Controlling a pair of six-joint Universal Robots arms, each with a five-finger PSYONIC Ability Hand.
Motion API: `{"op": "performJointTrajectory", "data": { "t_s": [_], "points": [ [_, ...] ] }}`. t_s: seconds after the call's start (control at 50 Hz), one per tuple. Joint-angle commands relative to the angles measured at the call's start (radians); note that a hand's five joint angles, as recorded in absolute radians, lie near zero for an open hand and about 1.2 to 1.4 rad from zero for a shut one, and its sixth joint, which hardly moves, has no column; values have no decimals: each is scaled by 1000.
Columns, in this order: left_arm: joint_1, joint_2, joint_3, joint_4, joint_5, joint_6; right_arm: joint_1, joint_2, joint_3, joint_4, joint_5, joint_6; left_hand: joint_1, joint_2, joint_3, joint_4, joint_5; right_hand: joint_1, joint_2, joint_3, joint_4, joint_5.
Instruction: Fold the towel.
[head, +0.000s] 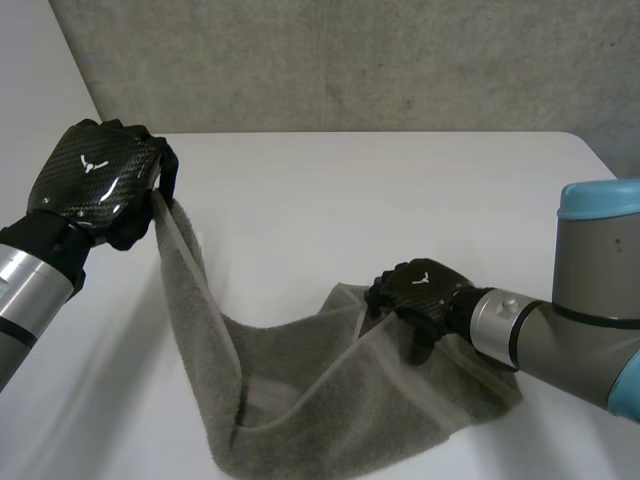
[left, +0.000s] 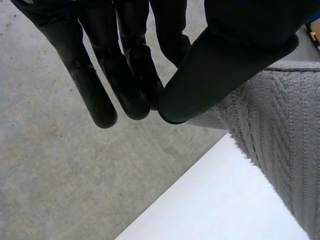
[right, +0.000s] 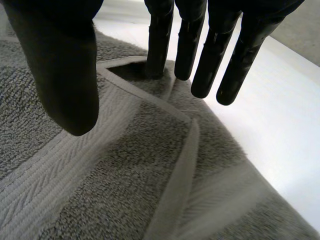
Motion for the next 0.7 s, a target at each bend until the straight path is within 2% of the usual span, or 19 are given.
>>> {"op": "performJointTrajectory", "data": {
  "t_s": [0.02,0.2,0.38,0.5,0.54,0.6,0.7],
  "points": [
    [2,-1,0,0,-1,-1,2,57,8,-36,-12,1,175,178,180,178,188,-58,-65,-60,-62,-41],
    [2,-1,-11,2,0,-1,5,81,2,-60,-9,1,175,178,180,178,188,-17,-24,-19,-21,0],
    [8,-6,-14,3,0,-1,9,86,2,-62,-11,1,175,178,180,178,188,268,261,266,264,285],
    [9,-12,-12,3,0,-1,9,92,2,-62,-11,-1,175,178,180,178,188,288,282,286,284,306],
    [9,-12,-12,3,0,-1,9,92,2,-60,-12,-2,175,178,180,178,188,268,261,266,264,285],
    [9,-12,-12,3,0,-1,9,97,2,-60,-11,-8,175,178,180,178,188,107,101,105,103,125],
    [9,-13,-12,3,0,-1,9,101,5,-59,-11,-7,175,178,180,178,188,127,120,125,123,144]
  ]
}}
